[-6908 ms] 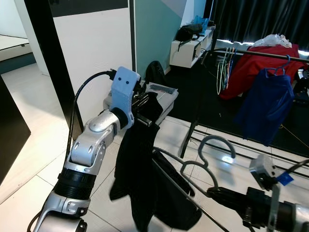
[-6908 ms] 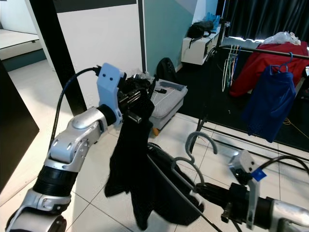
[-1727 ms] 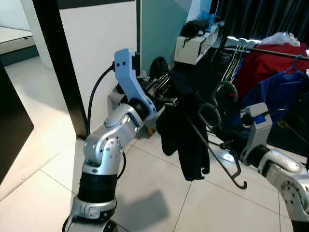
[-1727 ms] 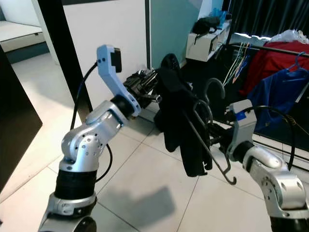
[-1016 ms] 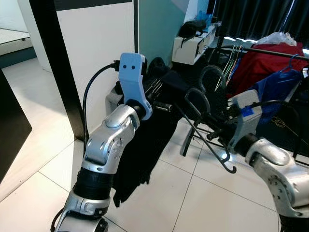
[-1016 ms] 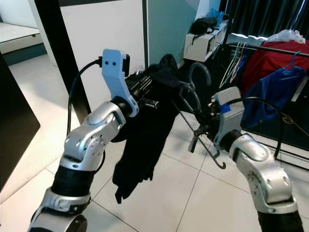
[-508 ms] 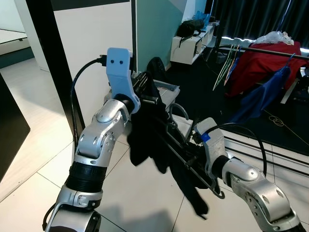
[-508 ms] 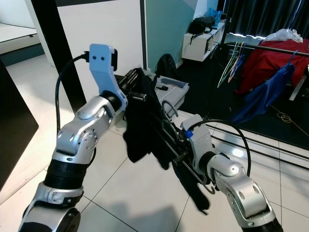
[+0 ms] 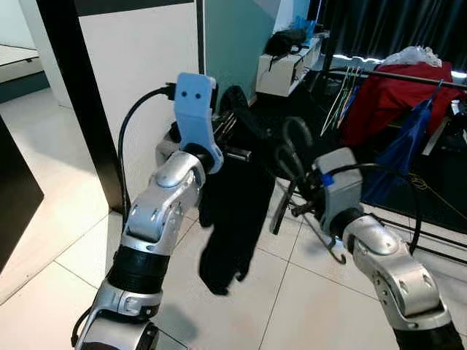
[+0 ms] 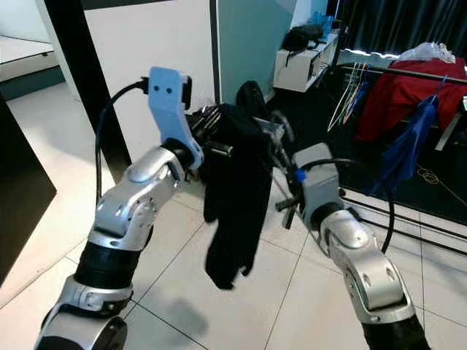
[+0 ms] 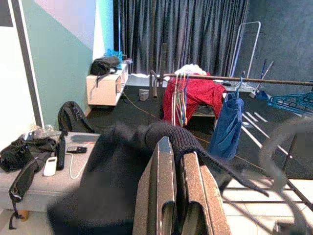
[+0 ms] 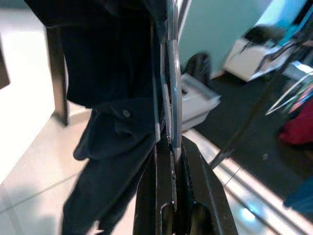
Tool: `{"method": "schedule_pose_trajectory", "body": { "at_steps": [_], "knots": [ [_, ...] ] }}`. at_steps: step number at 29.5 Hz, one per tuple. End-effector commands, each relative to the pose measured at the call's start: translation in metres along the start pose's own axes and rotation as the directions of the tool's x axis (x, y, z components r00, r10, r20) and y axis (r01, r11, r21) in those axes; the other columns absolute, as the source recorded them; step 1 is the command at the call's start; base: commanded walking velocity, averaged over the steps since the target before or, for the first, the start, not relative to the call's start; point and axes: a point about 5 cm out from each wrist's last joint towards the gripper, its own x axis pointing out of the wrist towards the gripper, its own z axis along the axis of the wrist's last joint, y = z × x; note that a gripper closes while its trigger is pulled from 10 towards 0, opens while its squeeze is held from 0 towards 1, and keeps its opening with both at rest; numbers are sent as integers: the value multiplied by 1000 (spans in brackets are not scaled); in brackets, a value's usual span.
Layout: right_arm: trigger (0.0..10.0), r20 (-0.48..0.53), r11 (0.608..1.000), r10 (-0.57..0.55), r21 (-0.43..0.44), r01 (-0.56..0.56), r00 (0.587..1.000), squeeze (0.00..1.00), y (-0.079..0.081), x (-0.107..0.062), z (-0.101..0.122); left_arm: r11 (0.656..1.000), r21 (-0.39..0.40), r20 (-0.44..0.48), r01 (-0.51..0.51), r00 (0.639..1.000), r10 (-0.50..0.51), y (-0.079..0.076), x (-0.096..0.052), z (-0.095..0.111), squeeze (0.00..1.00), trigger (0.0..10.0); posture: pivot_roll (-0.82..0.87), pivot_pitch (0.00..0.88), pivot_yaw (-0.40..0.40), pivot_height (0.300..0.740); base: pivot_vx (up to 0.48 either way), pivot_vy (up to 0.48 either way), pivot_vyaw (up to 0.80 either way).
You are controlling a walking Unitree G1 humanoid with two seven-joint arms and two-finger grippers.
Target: Hang hanger
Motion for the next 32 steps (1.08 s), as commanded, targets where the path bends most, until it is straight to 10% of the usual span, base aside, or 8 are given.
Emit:
{"method": "schedule_pose_trajectory", "body": {
  "at_steps": [1,7,20,22,27,32],
  "knots": [
    [10000,64,998,-49,-22,51,997,0,-7,0,11,1000,3,30,22,999,-23,-6,0,6,0,10000,-99,0,-5,740,0,0,0],
    [10000,59,997,-38,-59,41,998,0,-3,1,8,982,-89,76,166,984,-160,-28,-1,17,0,10000,-96,0,-5,740,0,0,0],
    [10000,8,994,-12,-108,13,1000,0,3,4,-5,824,-291,319,486,862,-395,-65,-13,59,0,10000,-99,0,-4,740,0,0,0],
    [10000,8,994,-12,-108,13,1000,0,3,4,-5,824,-291,319,486,862,-395,-65,-13,59,0,10000,-99,0,-4,740,0,0,0],
    [10000,-35,982,170,-78,-172,985,0,26,-7,-14,967,-166,205,191,966,-156,-19,0,50,0,10000,-100,0,-1,740,0,0,0],
    [10000,-12,951,304,-57,-304,953,0,36,-19,-6,999,-24,70,-42,997,44,18,1,27,0,10000,-106,0,3,740,0,0,0]
  ]
}}
